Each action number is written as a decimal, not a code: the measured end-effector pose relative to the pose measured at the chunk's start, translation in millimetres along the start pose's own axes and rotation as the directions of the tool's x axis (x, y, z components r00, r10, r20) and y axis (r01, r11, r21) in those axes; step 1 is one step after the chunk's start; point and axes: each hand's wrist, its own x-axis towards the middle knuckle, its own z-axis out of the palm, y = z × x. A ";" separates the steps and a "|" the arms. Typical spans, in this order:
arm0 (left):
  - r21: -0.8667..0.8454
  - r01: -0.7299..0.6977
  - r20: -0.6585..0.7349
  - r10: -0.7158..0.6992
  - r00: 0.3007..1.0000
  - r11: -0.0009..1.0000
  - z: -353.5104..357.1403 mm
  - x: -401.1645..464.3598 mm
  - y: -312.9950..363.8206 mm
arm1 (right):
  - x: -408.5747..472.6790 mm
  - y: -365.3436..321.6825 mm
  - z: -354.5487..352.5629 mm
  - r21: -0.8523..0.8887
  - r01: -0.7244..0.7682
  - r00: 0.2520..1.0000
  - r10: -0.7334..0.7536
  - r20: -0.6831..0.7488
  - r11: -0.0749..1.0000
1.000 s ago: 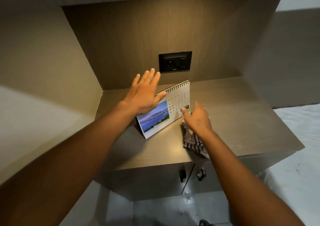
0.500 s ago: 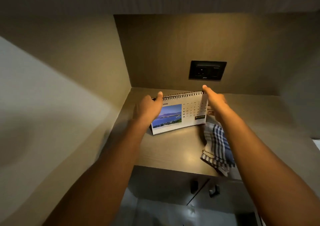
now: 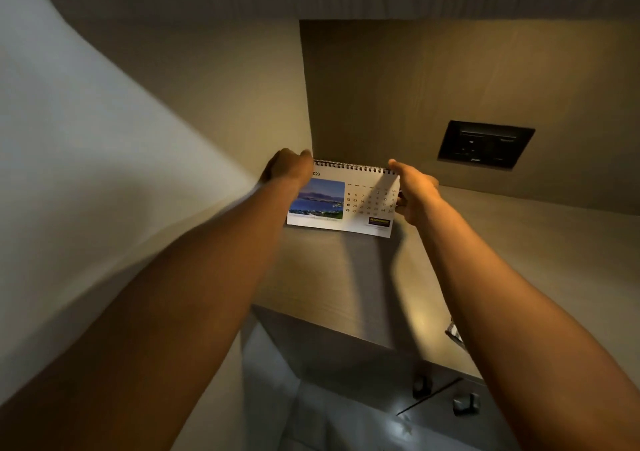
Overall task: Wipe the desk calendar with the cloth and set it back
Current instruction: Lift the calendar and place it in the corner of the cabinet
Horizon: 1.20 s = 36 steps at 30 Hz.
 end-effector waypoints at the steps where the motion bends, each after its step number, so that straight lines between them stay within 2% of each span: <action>1: -0.008 -0.002 -0.001 0.002 1.000 1.000 0.7 0.8 -0.5 | 0.1 -0.2 1.1 0.003 -0.002 1.000 0.002 -0.005 1.000; 7: -0.059 0.000 0.007 0.001 1.000 0.998 3.1 -2.0 -2.7 | -2.5 5.3 -4.0 0.025 0.002 1.000 -0.003 0.016 1.000; 10: -0.029 0.022 -0.042 -0.023 0.999 0.999 -2.6 -11.4 -0.2 | -7.9 14.2 -13.7 -0.016 0.071 0.996 -0.072 -0.058 0.997; 13: 0.132 -0.042 -0.191 0.067 0.979 0.990 -3.5 -35.7 0.6 | -14.5 30.0 -44.3 -0.198 0.188 0.958 -0.224 -0.179 0.962; 15: 0.256 -0.205 -0.228 0.265 0.937 0.945 15.4 -66.5 1.5 | -21.4 47.7 -73.6 -0.443 0.244 0.901 -0.371 -0.226 0.862; 17: 0.268 -0.440 -0.138 0.486 0.863 0.857 49.1 -107.3 3.7 | -30.4 70.1 -100.1 -0.698 0.226 0.831 -0.508 -0.226 0.679; 18: 0.236 -0.544 -0.034 0.566 0.823 0.805 69.5 -128.9 5.4 | -35.0 81.5 -111.5 -0.780 0.191 0.817 -0.537 -0.211 0.596; 20: 0.177 -0.698 0.205 0.668 0.716 0.694 111.7 -167.2 5.1 | -42.7 100.6 -130.9 -0.860 0.115 0.830 -0.524 -0.192 0.497; 22: 0.170 -0.767 0.389 0.673 0.629 0.619 146.1 -192.6 -1.4 | -48.0 114.0 -146.1 -0.881 0.096 0.828 -0.528 -0.188 0.464; 24: 0.207 -0.777 0.502 0.618 0.606 0.594 170.2 -206.5 -11.9 | -52.3 121.7 -159.3 -0.889 0.104 0.813 -0.552 -0.182 0.446; 27: 0.281 -0.779 0.522 0.592 0.614 0.560 186.2 -213.2 -27.9 | -57.0 132.3 -169.7 -0.920 0.115 0.823 -0.554 -0.123 0.376; 32: 0.296 -0.777 0.515 0.592 0.620 0.556 189.9 -211.8 -29.2 | -63.6 149.0 -169.7 -0.971 0.038 0.887 -0.456 -0.076 0.235; 36: 0.293 -0.775 0.494 0.605 0.625 0.560 190.8 -214.2 -30.1 | -68.9 145.7 -181.7 -0.976 0.086 0.899 -0.437 -0.010 0.198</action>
